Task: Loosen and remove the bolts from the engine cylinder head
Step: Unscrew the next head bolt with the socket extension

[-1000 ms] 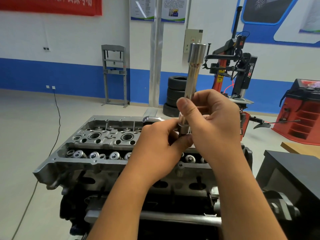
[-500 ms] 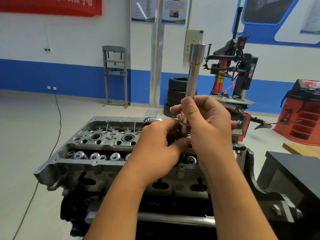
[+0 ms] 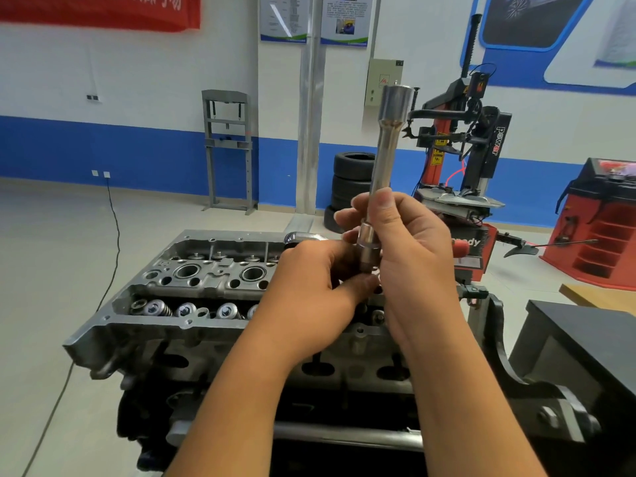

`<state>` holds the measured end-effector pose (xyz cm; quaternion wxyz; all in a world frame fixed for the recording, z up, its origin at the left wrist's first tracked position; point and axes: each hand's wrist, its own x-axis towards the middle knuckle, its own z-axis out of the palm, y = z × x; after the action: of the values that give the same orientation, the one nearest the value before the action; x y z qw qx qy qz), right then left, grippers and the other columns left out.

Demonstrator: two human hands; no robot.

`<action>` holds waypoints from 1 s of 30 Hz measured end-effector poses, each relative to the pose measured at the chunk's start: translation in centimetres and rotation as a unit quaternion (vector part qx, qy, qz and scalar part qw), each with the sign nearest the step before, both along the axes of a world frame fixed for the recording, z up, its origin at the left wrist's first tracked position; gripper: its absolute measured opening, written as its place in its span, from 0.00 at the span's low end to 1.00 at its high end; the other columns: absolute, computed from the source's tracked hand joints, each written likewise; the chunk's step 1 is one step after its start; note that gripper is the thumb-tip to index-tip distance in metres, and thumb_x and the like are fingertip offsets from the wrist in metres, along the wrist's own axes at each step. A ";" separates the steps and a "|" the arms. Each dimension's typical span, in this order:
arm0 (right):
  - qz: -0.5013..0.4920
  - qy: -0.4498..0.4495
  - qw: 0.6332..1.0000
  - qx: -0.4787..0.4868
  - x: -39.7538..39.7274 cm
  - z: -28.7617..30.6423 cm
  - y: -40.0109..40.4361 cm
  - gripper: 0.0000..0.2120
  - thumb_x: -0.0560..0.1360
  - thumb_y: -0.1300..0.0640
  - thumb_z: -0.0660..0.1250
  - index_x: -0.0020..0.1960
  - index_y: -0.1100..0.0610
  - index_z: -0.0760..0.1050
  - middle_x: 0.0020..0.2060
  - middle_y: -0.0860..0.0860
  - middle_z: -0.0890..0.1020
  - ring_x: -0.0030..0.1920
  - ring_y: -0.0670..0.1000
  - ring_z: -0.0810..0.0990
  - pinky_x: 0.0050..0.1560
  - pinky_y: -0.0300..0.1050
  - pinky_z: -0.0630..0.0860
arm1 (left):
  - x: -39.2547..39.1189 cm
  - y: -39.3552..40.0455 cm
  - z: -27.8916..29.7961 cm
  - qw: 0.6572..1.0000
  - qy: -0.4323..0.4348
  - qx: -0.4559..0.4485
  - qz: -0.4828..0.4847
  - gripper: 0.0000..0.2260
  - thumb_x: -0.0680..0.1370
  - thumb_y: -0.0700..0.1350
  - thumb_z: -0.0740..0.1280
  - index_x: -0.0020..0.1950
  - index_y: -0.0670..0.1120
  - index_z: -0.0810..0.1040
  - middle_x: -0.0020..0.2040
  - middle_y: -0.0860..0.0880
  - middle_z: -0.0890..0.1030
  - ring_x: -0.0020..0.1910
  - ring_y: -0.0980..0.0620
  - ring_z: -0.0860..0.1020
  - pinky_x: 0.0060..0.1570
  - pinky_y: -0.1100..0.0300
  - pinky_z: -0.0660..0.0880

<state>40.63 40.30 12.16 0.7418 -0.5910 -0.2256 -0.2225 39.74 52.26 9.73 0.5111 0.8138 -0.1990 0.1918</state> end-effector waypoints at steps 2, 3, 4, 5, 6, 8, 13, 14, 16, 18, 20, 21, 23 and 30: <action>0.012 0.009 1.000 0.007 -0.1 0.0 0.1 0.19 0.75 0.40 0.66 0.50 0.56 0.81 0.43 0.56 0.87 0.42 0.51 0.85 0.43 0.47 0.83 | 0.0 -0.2 -0.2 0.999 -0.025 0.000 0.025 0.07 0.77 0.45 0.77 0.52 0.56 0.86 0.45 0.59 0.87 0.47 0.60 0.85 0.53 0.50 0.83; 0.015 0.011 1.000 0.014 -0.1 0.0 0.1 0.19 0.74 0.40 0.68 0.51 0.56 0.80 0.43 0.56 0.87 0.43 0.52 0.86 0.45 0.52 0.83 | 0.0 -0.3 -0.3 0.999 -0.038 0.000 0.040 0.07 0.75 0.47 0.78 0.49 0.58 0.85 0.44 0.61 0.87 0.45 0.62 0.84 0.50 0.55 0.83; 0.014 0.011 1.000 0.022 -0.1 0.0 0.1 0.19 0.72 0.41 0.71 0.51 0.56 0.79 0.43 0.57 0.87 0.43 0.53 0.86 0.47 0.56 0.84 | -0.1 -0.5 -0.4 0.997 -0.047 0.000 0.053 0.07 0.74 0.49 0.79 0.46 0.61 0.84 0.42 0.63 0.86 0.43 0.64 0.84 0.47 0.61 0.82; 0.011 0.011 1.000 0.025 -0.1 0.0 0.1 0.18 0.72 0.42 0.72 0.51 0.56 0.78 0.43 0.57 0.87 0.43 0.54 0.86 0.49 0.59 0.84 | -0.2 -0.5 -0.4 0.997 -0.052 0.004 0.063 0.09 0.73 0.50 0.79 0.43 0.63 0.82 0.41 0.66 0.85 0.42 0.66 0.83 0.43 0.67 0.79; 0.007 0.012 1.000 0.024 -0.1 0.0 0.0 0.18 0.72 0.43 0.72 0.50 0.57 0.78 0.43 0.57 0.88 0.43 0.54 0.87 0.49 0.59 0.84 | -0.2 -0.5 -0.5 0.996 -0.052 0.008 0.066 0.10 0.73 0.50 0.79 0.42 0.64 0.81 0.41 0.66 0.85 0.42 0.67 0.82 0.42 0.69 0.78; 0.005 0.014 1.000 0.018 -0.1 0.0 0.0 0.18 0.73 0.43 0.70 0.50 0.58 0.78 0.43 0.56 0.87 0.42 0.52 0.86 0.47 0.54 0.83 | 0.0 -0.3 -0.4 0.998 -0.036 0.009 0.042 0.06 0.77 0.50 0.77 0.45 0.62 0.83 0.43 0.62 0.86 0.44 0.62 0.84 0.46 0.60 0.81; 0.009 0.015 1.000 0.003 0.0 0.0 0.1 0.19 0.79 0.41 0.64 0.49 0.57 0.81 0.43 0.56 0.87 0.42 0.51 0.84 0.43 0.44 0.82 | -0.1 0.0 -0.1 1.000 -0.011 -0.003 0.007 0.04 0.79 0.46 0.75 0.49 0.56 0.86 0.43 0.58 0.87 0.45 0.58 0.85 0.51 0.48 0.83; 0.014 0.016 1.000 0.002 0.1 0.0 0.1 0.18 0.80 0.41 0.64 0.49 0.56 0.82 0.43 0.56 0.87 0.43 0.52 0.85 0.44 0.45 0.82 | -0.1 -0.1 -0.1 1.000 -0.018 -0.004 0.016 0.04 0.78 0.46 0.76 0.49 0.57 0.86 0.43 0.59 0.87 0.44 0.59 0.84 0.50 0.50 0.83; 0.021 0.013 1.000 0.004 0.0 0.1 0.1 0.16 0.77 0.42 0.68 0.49 0.55 0.81 0.43 0.55 0.87 0.44 0.52 0.86 0.45 0.48 0.82 | -0.2 -0.3 -0.2 0.999 -0.033 -0.003 0.038 0.05 0.76 0.49 0.77 0.47 0.59 0.84 0.43 0.61 0.86 0.43 0.62 0.84 0.46 0.56 0.81; 0.020 0.002 1.000 0.013 0.0 0.1 0.1 0.17 0.74 0.42 0.73 0.50 0.56 0.79 0.42 0.54 0.87 0.43 0.51 0.86 0.45 0.45 0.82 | -0.1 -0.3 -0.4 0.998 -0.041 0.004 0.052 0.06 0.76 0.50 0.77 0.44 0.61 0.83 0.41 0.62 0.85 0.40 0.63 0.83 0.41 0.62 0.78; 0.015 -0.006 1.000 0.017 0.0 0.0 0.1 0.17 0.72 0.43 0.72 0.50 0.57 0.79 0.41 0.54 0.87 0.41 0.51 0.86 0.44 0.45 0.82 | 0.1 -0.2 -0.3 0.999 -0.035 0.004 0.040 0.05 0.77 0.50 0.76 0.44 0.60 0.83 0.39 0.60 0.85 0.38 0.62 0.82 0.39 0.62 0.76; 0.016 -0.007 1.000 0.018 0.0 -0.1 0.1 0.17 0.72 0.43 0.71 0.49 0.57 0.78 0.41 0.55 0.87 0.41 0.51 0.85 0.44 0.45 0.81 | 0.1 -0.1 -0.2 0.999 -0.028 0.000 0.021 0.05 0.78 0.50 0.75 0.44 0.59 0.84 0.39 0.60 0.85 0.38 0.61 0.83 0.40 0.62 0.76; 0.020 -0.007 1.000 0.020 0.0 -0.1 0.2 0.18 0.73 0.41 0.71 0.48 0.57 0.79 0.41 0.55 0.87 0.40 0.51 0.84 0.44 0.45 0.81 | 0.0 0.1 -0.1 1.000 -0.010 -0.006 -0.015 0.06 0.80 0.48 0.74 0.45 0.59 0.85 0.39 0.61 0.85 0.39 0.62 0.83 0.40 0.64 0.75; 0.027 0.003 0.999 0.040 0.1 0.0 0.2 0.15 0.75 0.44 0.72 0.51 0.56 0.79 0.41 0.56 0.87 0.41 0.53 0.85 0.42 0.47 0.81 | 0.0 -0.2 -0.2 0.999 -0.026 -0.002 0.033 0.07 0.76 0.49 0.78 0.43 0.60 0.83 0.38 0.63 0.85 0.37 0.64 0.82 0.36 0.70 0.73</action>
<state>40.69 40.46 12.14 0.7713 -0.5552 -0.2301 -0.2093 39.73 52.04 9.48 0.5011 0.8136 -0.1846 0.2299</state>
